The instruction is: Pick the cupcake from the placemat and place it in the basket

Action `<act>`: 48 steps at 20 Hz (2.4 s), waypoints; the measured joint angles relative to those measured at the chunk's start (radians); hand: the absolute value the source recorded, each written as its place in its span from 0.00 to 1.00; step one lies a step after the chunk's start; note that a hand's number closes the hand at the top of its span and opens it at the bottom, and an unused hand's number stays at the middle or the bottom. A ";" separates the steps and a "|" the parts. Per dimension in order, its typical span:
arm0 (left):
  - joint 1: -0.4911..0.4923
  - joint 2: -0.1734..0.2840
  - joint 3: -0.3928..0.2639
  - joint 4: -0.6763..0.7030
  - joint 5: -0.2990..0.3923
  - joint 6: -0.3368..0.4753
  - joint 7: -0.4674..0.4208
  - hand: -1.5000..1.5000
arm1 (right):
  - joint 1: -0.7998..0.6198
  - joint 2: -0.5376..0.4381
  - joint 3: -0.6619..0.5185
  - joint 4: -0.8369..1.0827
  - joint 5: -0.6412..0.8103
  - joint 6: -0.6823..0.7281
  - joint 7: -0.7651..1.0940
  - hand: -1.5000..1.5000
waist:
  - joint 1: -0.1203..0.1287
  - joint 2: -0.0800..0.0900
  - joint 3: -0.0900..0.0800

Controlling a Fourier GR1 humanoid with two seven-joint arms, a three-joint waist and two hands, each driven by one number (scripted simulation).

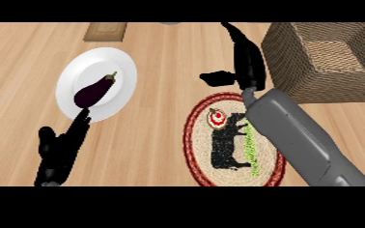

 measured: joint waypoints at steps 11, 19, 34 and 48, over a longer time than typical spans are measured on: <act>0.049 0.014 0.032 -0.016 0.024 -0.003 0.013 0.50 | -0.324 -0.129 0.055 -0.112 -0.041 0.557 0.541 0.00 | -0.045 -0.015 0.006; 0.069 0.016 0.048 -0.027 0.029 -0.012 0.000 0.50 | -0.412 -0.185 0.028 -0.226 -0.269 0.779 0.684 0.00 | -0.054 -0.007 0.011; 0.055 0.007 0.060 -0.027 0.023 -0.040 -0.003 0.50 | -0.348 -0.259 0.086 -0.418 -0.385 0.755 0.759 0.00 | -0.029 0.013 0.013; 0.041 -0.005 0.074 -0.019 0.010 -0.058 -0.001 0.50 | -0.150 -0.228 0.194 -0.413 -0.248 0.678 0.714 0.00 | -0.009 0.021 0.016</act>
